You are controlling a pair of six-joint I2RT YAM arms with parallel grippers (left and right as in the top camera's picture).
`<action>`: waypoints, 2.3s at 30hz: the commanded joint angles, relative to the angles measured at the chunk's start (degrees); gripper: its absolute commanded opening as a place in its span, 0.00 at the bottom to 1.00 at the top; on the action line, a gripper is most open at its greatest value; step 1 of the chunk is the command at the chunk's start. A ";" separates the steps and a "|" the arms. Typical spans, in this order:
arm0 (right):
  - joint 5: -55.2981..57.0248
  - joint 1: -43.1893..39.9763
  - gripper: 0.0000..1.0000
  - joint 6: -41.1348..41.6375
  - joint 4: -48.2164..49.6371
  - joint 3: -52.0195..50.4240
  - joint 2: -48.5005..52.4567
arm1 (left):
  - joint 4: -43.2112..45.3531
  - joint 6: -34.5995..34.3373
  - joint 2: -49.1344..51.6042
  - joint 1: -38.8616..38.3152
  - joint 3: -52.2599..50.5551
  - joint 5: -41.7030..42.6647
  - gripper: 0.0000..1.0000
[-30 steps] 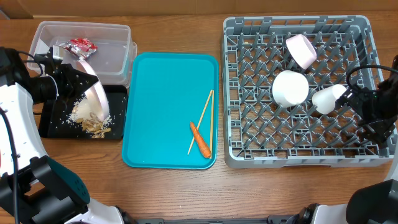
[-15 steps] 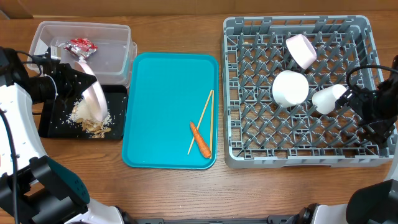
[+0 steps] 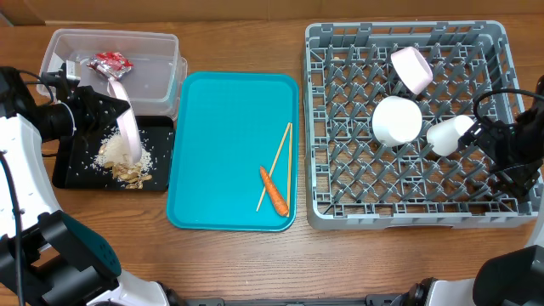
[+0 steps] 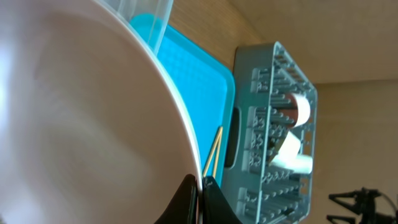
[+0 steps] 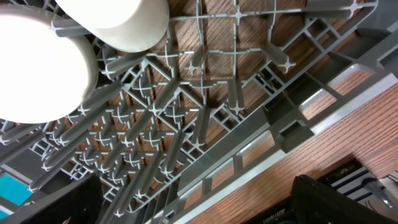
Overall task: Sort waste into correct bins and load items into the dishwasher
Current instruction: 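Tilt the plate to dump rice and peanuts onto the black tray, then carry the emptied plate back and set it on the teal tray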
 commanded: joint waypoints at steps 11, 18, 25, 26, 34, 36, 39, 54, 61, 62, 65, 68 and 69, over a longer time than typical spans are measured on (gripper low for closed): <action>0.48 0.00 1.00 -0.02 0.39 -0.07 -1.18 | -4.63 2.32 0.59 0.26 1.33 -1.49 0.04; 0.50 0.00 1.00 -0.04 0.66 -0.07 -1.18 | -8.63 7.76 -1.40 -3.98 1.38 3.89 0.04; 0.48 0.00 1.00 -0.02 1.07 -0.07 -1.18 | -7.17 7.30 -5.11 -19.58 1.38 -7.06 0.04; 0.48 0.00 1.00 -0.02 1.05 -0.07 -1.18 | -6.64 6.14 -5.07 -22.25 1.38 -9.27 0.04; 0.48 0.00 1.00 -0.02 1.07 -0.07 -1.18 | -3.82 -1.70 -3.13 -46.31 1.33 -35.15 0.04; 0.46 0.00 1.00 -0.02 1.05 -0.07 -1.18 | -3.34 -3.96 -1.16 -51.28 1.31 -38.73 0.04; 0.46 0.00 1.00 -0.02 1.07 -0.07 -1.18 | -1.07 -9.14 4.11 -57.77 1.31 -45.33 0.04; 0.44 0.00 1.00 -0.02 0.98 -0.07 -1.18 | 1.18 -16.13 9.35 -58.82 3.48 -56.11 0.55; -0.22 1.81 1.00 -1.92 0.42 2.84 -2.14 | -9.03 -20.31 0.85 -51.65 14.03 -55.71 0.59; -0.22 4.44 1.00 -2.32 0.28 5.51 -2.95 | -10.19 -21.35 -1.64 -48.61 14.03 -54.77 0.66; -0.85 12.55 1.00 -3.80 0.42 11.67 -3.91 | -13.66 -21.94 -5.73 -41.07 14.03 -51.76 0.74; -5.40 26.18 1.00 -6.23 5.51 14.84 -3.91 | -18.75 -21.94 -7.26 -33.05 14.01 -50.53 0.74; -5.38 32.59 1.00 -6.21 8.68 14.75 -3.39 | -19.96 -21.97 -7.23 -30.18 13.92 -50.51 0.74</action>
